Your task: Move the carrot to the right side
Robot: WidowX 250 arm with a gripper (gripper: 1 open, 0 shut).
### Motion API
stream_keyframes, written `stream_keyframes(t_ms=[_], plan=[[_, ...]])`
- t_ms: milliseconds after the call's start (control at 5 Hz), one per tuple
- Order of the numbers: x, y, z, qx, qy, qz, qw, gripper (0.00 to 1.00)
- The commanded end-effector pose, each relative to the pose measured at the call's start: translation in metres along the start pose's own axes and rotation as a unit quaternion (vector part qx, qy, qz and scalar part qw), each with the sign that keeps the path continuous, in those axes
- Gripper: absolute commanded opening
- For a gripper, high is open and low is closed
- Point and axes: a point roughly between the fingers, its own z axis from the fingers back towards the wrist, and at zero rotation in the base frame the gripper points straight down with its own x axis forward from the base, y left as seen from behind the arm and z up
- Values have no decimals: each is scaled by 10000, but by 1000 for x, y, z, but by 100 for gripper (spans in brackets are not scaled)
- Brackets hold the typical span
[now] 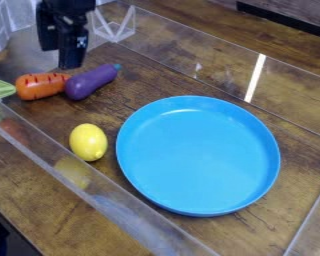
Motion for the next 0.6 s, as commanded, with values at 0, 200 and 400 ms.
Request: stream_keyframes(t_ms=[0,200,400], plan=[[2,8,1,248,-144,-288,9992,100],[2,18,-11,344,-91,-442,9984,100],[-4,34,-15,439,-60,-616,9971,100]])
